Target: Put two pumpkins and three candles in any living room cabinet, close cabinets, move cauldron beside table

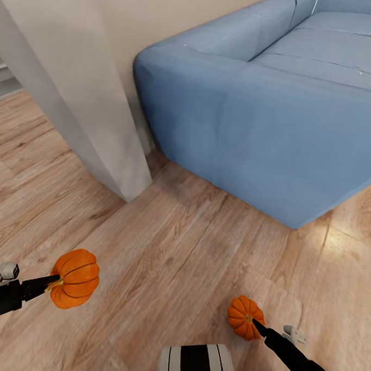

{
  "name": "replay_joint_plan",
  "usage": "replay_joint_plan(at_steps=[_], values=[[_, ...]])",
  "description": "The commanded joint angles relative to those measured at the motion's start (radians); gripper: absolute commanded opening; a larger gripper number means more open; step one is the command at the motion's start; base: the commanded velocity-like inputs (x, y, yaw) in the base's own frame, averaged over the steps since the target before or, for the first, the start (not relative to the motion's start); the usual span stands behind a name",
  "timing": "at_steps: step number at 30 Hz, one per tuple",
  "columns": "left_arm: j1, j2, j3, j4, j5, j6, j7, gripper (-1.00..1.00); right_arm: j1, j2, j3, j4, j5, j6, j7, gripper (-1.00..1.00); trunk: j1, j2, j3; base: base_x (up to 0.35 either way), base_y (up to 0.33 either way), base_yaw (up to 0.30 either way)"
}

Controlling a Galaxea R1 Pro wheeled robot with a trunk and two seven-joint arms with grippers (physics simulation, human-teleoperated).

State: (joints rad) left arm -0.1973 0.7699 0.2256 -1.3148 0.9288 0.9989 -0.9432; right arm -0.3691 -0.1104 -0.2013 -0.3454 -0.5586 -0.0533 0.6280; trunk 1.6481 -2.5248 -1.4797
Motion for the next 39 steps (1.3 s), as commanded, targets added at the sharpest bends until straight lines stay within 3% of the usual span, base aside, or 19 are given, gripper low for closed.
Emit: replay_joint_plan(at_steps=[1,22,39], values=[[-0.001,0.000,0.000,0.000,0.001,0.004,-0.003,-1.00,-0.001,0.000,-0.001,0.002,-0.006,0.000,0.006,1.00,0.000,0.000,-0.001,0.096,0.000,0.000],[-0.001,0.000,0.001,0.001,0.002,0.004,-0.003,-1.00,-0.001,0.000,-0.001,0.002,-0.005,-0.001,0.006,1.00,0.000,0.000,-0.001,0.032,0.015,0.000],[-0.001,0.000,0.001,0.002,0.001,0.004,-0.003,-1.00,-0.001,0.000,-0.001,0.002,-0.005,-0.001,0.006,1.00,0.007,-0.004,-0.059,0.000,0.000,0.000]])
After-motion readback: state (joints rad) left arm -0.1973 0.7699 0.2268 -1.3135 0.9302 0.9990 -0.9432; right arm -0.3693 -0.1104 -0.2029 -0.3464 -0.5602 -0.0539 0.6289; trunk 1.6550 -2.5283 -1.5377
